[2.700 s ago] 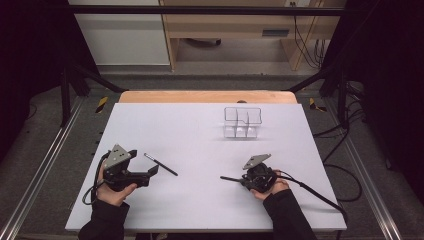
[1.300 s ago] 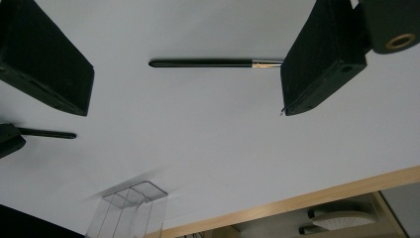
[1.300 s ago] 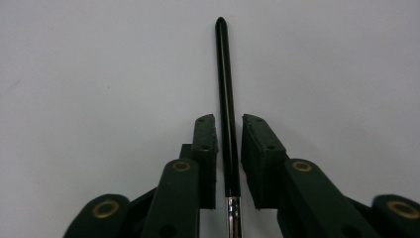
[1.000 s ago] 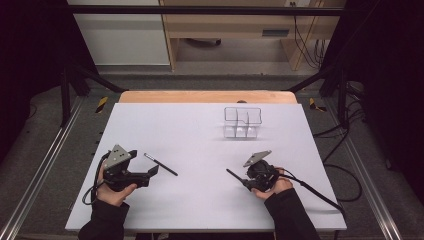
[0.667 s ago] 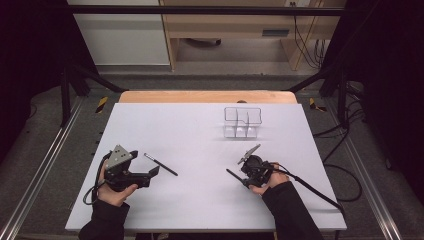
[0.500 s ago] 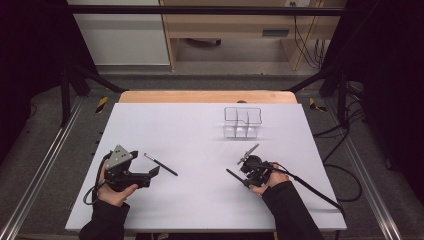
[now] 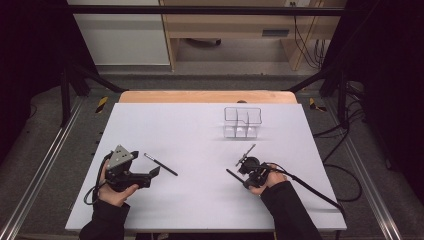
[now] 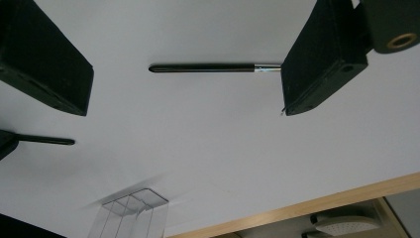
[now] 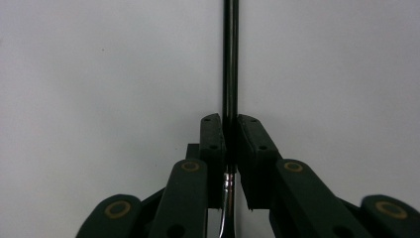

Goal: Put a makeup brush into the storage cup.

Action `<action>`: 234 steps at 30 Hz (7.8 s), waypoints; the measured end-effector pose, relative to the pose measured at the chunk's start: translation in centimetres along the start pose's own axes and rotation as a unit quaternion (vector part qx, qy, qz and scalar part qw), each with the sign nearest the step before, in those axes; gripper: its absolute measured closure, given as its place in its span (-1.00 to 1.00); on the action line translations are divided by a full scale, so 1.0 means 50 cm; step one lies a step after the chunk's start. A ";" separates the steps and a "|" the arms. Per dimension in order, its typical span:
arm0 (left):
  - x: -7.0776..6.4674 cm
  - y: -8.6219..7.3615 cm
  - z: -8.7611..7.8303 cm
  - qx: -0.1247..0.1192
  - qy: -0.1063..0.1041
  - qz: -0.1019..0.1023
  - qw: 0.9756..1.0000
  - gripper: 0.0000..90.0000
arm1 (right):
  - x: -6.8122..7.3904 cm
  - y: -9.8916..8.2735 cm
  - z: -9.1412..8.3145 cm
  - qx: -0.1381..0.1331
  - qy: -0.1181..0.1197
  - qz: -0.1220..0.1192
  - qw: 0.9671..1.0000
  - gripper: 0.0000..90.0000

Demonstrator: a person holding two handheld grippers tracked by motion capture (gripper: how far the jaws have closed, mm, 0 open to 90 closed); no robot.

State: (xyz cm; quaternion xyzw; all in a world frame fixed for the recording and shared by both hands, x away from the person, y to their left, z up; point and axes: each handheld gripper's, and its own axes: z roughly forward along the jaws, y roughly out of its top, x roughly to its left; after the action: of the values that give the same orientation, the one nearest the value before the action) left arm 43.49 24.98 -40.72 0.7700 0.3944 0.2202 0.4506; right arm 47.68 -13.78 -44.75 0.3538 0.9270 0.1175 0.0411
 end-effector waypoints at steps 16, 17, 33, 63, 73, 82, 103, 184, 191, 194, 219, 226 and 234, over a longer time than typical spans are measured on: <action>-0.001 0.000 0.002 0.002 -0.001 0.003 1.000 -0.89 | 0.002 0.007 -0.021 -0.022 -0.004 -0.014 1.000 0.87; -0.002 0.000 0.002 0.002 -0.002 0.003 1.000 -0.89 | 0.002 0.009 -0.028 -0.032 -0.004 -0.016 0.999 0.87; -0.013 0.006 0.007 0.011 -0.013 0.026 1.000 -0.88 | 0.025 0.052 -0.104 -0.104 0.018 -0.046 0.993 0.87; -0.069 0.084 0.036 0.038 -0.047 0.149 0.987 -0.89 | 0.055 0.105 -0.140 -0.127 0.072 -0.110 0.983 0.87; -0.096 0.090 0.056 0.052 -0.059 0.190 0.979 -0.89 | 0.065 0.112 -0.148 -0.118 0.085 -0.125 0.981 0.87; -0.120 0.098 0.064 0.062 -0.068 0.228 0.969 -0.88 | 0.072 0.118 -0.143 -0.107 0.096 -0.135 0.980 0.87; -0.176 0.105 0.084 0.085 -0.072 0.324 0.939 -0.87 | 0.084 0.137 -0.142 -0.080 0.116 -0.141 0.980 0.87; -0.295 0.057 0.123 0.125 -0.068 0.602 0.786 0.82 | 0.114 0.152 -0.101 -0.038 0.164 -0.172 0.971 0.87; -0.295 0.054 0.120 0.130 -0.070 0.595 0.790 0.84 | 0.115 0.150 -0.104 -0.046 0.161 -0.176 0.970 0.87; -0.294 0.056 0.119 0.132 -0.070 0.590 0.793 0.84 | 0.115 0.149 -0.105 -0.050 0.160 -0.175 0.970 0.85; -0.260 0.060 0.113 0.147 -0.068 0.505 0.848 0.84 | 0.077 0.098 -0.181 -0.206 0.068 -0.132 0.967 0.07; -0.250 0.059 0.113 0.143 -0.067 0.467 0.870 0.84 | 0.065 0.081 -0.189 -0.248 0.062 -0.110 0.961 -0.08; -0.232 0.055 0.108 0.132 -0.063 0.420 0.896 0.84 | 0.054 0.062 -0.189 -0.282 0.051 -0.093 0.953 -0.28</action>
State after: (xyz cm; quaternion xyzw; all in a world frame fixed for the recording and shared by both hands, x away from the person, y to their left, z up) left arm 41.51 12.02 -40.84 0.9289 0.0304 0.2854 0.2340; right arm 46.17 -11.50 -34.82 0.2334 0.8856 0.3882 0.1024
